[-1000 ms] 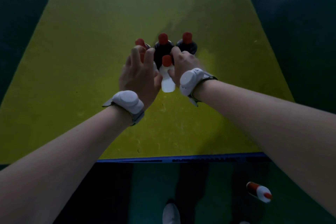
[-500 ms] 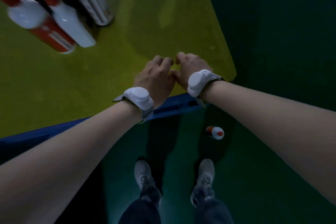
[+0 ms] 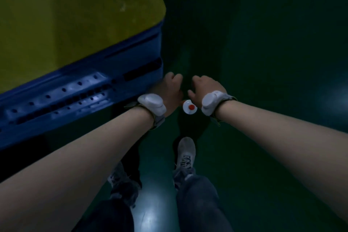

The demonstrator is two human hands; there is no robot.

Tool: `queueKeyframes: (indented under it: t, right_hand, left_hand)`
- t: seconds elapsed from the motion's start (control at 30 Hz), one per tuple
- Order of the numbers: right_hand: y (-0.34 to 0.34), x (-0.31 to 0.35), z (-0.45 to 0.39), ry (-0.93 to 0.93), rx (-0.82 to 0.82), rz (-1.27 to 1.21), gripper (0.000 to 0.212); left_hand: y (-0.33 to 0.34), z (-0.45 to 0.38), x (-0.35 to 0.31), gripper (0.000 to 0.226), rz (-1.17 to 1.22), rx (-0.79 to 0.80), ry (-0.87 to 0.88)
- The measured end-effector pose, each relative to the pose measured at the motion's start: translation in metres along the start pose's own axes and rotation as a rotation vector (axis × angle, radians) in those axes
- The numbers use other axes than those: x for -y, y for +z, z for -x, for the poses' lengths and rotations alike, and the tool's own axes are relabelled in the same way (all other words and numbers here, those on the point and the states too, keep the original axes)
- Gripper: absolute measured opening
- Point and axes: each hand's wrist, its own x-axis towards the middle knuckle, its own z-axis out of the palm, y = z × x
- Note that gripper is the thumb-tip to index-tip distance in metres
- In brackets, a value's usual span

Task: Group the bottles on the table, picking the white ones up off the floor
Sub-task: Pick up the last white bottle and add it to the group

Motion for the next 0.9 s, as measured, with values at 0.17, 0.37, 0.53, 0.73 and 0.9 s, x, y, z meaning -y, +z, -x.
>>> queueKeyframes:
  t: [0.17,0.37,0.53,0.73,0.9]
  right_hand:
    - [0.097,-0.030,-0.059,0.060,0.242,0.030,0.044]
    - [0.162,-0.032,-0.099,0.124,0.452,0.009,0.085]
    - [0.178,-0.036,-0.107,0.090,0.350,0.034,0.074]
    - [0.172,-0.037,-0.110,0.058,0.392,-0.020,0.035]
    - [0.147,-0.022,-0.062,0.064,0.295,0.010,0.059]
  left_hand:
    - [0.101,-0.022,0.045,0.011,-0.055,0.214,-0.080]
    - [0.163,-0.022,0.114,0.043,-0.021,0.399,-0.160]
    - [0.162,-0.016,0.134,0.047,-0.071,0.408,-0.170]
    - [0.150,-0.012,0.137,0.022,-0.125,0.274,-0.090]
    - [0.112,0.017,0.127,0.022,-0.118,0.258,-0.088]
